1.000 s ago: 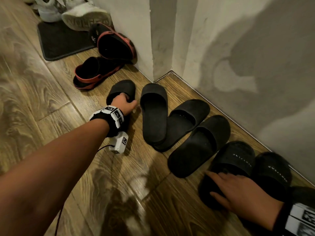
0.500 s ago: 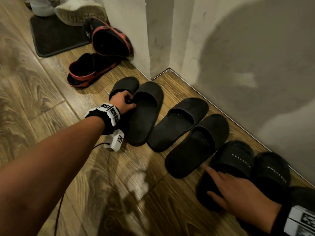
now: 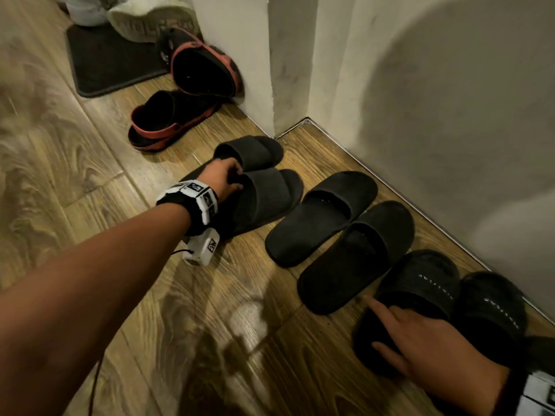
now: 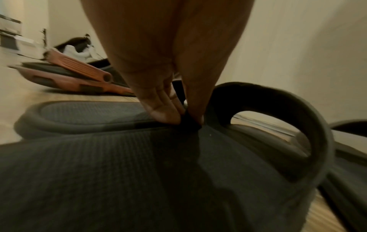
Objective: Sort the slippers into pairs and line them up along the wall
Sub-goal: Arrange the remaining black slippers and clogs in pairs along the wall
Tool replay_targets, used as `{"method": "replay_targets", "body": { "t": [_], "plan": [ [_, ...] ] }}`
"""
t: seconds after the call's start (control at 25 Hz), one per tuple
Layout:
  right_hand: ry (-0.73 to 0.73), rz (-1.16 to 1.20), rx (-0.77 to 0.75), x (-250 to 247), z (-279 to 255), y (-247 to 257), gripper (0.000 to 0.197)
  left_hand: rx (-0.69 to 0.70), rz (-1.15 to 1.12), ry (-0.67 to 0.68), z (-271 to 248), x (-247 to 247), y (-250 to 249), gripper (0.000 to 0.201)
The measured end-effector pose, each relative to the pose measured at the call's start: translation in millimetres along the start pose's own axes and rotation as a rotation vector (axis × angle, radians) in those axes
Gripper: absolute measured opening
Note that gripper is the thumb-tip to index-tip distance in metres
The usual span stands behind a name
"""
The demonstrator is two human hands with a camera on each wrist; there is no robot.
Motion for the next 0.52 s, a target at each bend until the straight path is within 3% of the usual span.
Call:
{"method": "replay_targets", "body": {
  "t": [0.16,0.4,0.52],
  "plan": [
    [0.021,0.015,0.007,0.9,1.4,0.7,0.076,-0.024,0.065,-0.004,-1.8,8.0,-4.3,0.036],
    [0.080,-0.009,0.035,7.3,5.8,0.8,0.077,-0.010,0.022,0.013,-10.2,9.2,-2.2,0.025],
    [0.079,-0.008,0.050,5.4,9.7,0.3,0.075,-0.015,0.017,0.052,-14.1,3.9,-0.2,0.033]
  ]
}}
Point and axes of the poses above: each hand's wrist, its own z-axis towards the middle knuckle, its own x-axis out of the palm, y = z × x, the point moved 8 cm from there along z, towards the middle knuckle, and after that the axes turned 14 degrees about -x, right-handed, at the moved point
